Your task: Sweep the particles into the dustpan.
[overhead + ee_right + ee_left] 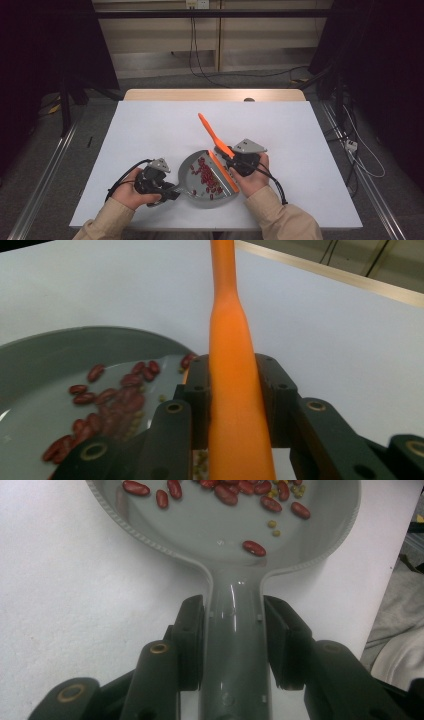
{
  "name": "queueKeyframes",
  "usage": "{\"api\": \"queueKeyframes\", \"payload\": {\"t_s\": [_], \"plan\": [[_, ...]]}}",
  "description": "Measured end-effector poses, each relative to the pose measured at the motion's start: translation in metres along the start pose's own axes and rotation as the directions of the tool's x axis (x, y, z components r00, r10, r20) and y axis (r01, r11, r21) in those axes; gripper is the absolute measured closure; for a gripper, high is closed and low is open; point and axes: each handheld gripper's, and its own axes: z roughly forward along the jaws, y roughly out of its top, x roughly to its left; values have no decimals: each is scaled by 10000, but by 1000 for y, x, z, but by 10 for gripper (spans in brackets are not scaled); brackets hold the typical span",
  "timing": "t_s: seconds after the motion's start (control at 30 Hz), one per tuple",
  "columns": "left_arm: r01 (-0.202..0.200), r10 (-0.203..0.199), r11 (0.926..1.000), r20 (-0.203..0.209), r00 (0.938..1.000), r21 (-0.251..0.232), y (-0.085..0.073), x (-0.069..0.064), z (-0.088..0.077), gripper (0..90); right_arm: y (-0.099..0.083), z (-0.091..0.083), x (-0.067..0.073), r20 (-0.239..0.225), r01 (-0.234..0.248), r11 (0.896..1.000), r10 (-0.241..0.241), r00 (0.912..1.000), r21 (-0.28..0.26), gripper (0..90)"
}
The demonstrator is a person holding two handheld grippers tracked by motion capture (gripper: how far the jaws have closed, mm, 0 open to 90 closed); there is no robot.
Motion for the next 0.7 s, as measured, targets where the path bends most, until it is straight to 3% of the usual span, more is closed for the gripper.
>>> {"api": "queueKeyframes", "payload": {"t_s": [0.2,0.27,0.37,0.47,0.7], "plan": [[16,-16,10000,14,10000,-46,0,0,0,628,4,-3,20,-524,269,9994,-280,9982,-218,709],[0,0,10000,-3,10000,-10,0,0,0,628,7,-6,24,-1057,-116,9994,79,9944,-341,710],[67,-67,9999,7,10000,-74,-1,0,0,628,10,-7,32,-1298,-47,9988,-16,9915,-488,710],[-13,13,10000,13,10000,-74,-1,0,0,629,14,-9,26,-1193,-171,9978,93,9928,-645,711],[-263,264,9997,140,9996,-22,-2,-3,-1,629,13,-18,-13,-415,-890,9926,858,9954,-830,710]]}}
